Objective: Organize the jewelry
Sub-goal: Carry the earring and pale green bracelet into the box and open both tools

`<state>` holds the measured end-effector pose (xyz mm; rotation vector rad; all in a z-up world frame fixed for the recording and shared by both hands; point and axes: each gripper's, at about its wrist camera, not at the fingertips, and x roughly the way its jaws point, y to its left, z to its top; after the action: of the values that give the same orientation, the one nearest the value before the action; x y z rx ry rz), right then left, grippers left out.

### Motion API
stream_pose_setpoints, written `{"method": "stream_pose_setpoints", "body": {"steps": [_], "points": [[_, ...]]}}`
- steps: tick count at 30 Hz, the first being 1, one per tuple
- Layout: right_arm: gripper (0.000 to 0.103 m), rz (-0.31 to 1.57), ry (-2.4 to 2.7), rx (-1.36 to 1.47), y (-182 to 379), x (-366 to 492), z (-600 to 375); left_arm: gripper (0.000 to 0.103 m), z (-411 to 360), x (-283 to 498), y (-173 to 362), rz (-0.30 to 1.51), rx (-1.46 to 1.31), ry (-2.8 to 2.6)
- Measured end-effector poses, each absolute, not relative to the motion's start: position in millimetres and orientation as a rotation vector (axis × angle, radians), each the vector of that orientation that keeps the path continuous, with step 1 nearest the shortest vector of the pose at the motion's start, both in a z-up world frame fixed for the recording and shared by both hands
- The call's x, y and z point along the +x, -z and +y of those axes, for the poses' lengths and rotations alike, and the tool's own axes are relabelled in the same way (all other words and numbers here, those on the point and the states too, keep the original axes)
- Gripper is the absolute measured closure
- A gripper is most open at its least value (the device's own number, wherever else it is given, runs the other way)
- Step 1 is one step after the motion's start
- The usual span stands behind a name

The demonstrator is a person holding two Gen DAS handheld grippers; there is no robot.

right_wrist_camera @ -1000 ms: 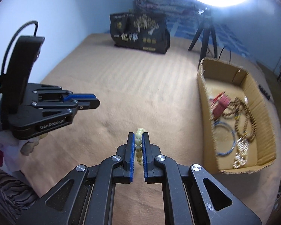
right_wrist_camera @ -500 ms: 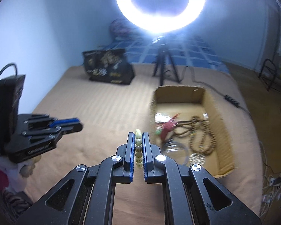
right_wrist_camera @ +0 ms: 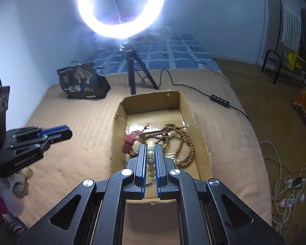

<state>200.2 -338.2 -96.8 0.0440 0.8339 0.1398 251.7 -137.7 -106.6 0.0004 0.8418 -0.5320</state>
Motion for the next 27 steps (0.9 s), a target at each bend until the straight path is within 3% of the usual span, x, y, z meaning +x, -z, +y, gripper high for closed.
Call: {"method": "stream_pose_setpoints", "body": {"steps": [27], "points": [[0.097,0.948,-0.157,0.076,143,224,-364,0.096,-210,328,131,0.842,0.023,0.497]]}}
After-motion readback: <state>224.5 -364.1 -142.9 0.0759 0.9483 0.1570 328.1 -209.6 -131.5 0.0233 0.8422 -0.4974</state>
